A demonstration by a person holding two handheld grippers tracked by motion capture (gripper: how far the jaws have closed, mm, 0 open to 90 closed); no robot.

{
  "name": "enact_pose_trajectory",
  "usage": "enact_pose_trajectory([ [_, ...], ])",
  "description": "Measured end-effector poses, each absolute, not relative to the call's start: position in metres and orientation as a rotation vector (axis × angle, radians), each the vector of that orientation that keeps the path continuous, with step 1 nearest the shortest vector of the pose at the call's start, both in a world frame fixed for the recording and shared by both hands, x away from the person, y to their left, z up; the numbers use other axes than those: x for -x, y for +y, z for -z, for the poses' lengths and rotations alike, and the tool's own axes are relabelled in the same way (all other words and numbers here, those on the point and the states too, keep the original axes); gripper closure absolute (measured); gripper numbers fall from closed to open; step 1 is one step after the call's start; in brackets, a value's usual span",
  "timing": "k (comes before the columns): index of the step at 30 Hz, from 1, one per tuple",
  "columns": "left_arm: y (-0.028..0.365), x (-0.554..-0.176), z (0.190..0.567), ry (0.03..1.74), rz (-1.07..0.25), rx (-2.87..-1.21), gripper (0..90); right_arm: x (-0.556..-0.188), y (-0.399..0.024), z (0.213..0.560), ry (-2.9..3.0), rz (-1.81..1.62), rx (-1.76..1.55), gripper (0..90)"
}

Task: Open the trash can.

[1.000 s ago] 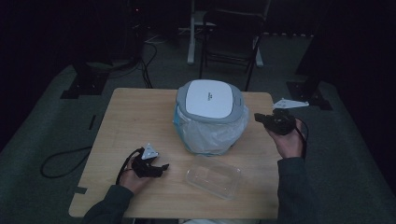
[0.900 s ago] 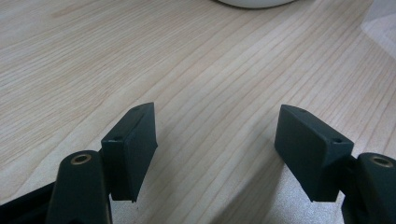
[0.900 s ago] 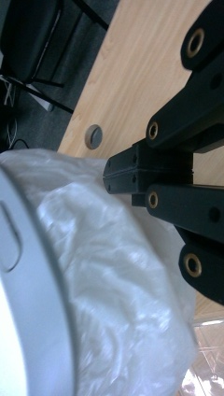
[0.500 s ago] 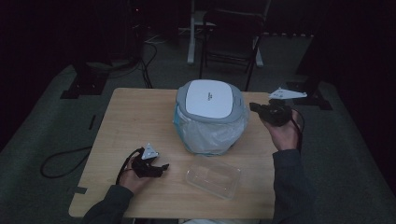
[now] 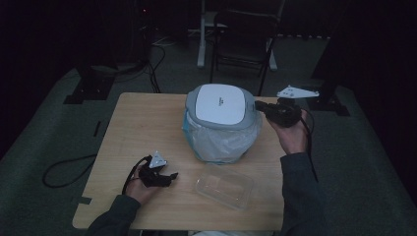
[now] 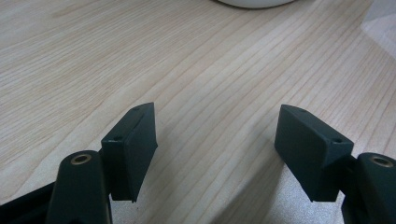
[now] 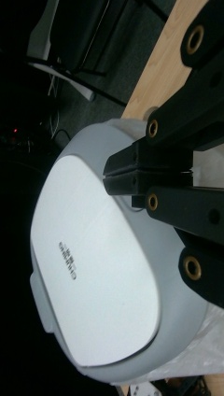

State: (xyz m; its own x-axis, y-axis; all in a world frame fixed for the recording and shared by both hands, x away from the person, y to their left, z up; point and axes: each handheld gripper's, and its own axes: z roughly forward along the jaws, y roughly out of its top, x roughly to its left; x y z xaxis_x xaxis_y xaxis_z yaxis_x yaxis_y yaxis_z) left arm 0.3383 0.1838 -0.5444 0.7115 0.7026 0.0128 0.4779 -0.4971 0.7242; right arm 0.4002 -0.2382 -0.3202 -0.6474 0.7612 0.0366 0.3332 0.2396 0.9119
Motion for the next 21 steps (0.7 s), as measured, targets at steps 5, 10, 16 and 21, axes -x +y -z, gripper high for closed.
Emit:
enact_pose_trajectory([
  [5, 0.184, -0.338, 0.544, 0.894, -0.4, -2.192, 30.7, -0.403, -0.23, 0.319, 2.126, -1.363, -0.978, 87.6],
  [10, 0.184, -0.338, 0.544, 0.896, -0.4, -2.19, 30.7, -0.406, -0.224, 0.319, 2.141, -1.349, -0.973, 87.6],
  [16, 0.183, -0.338, 0.544, 0.896, -0.4, -2.19, 30.7, -0.408, -0.219, 0.32, 2.151, -1.339, -0.967, 87.8],
  [21, 0.183, -0.338, 0.544, 0.896, -0.4, -2.19, 30.7, -0.41, -0.22, 0.322, 2.138, -1.31, -0.993, 88.5],
])
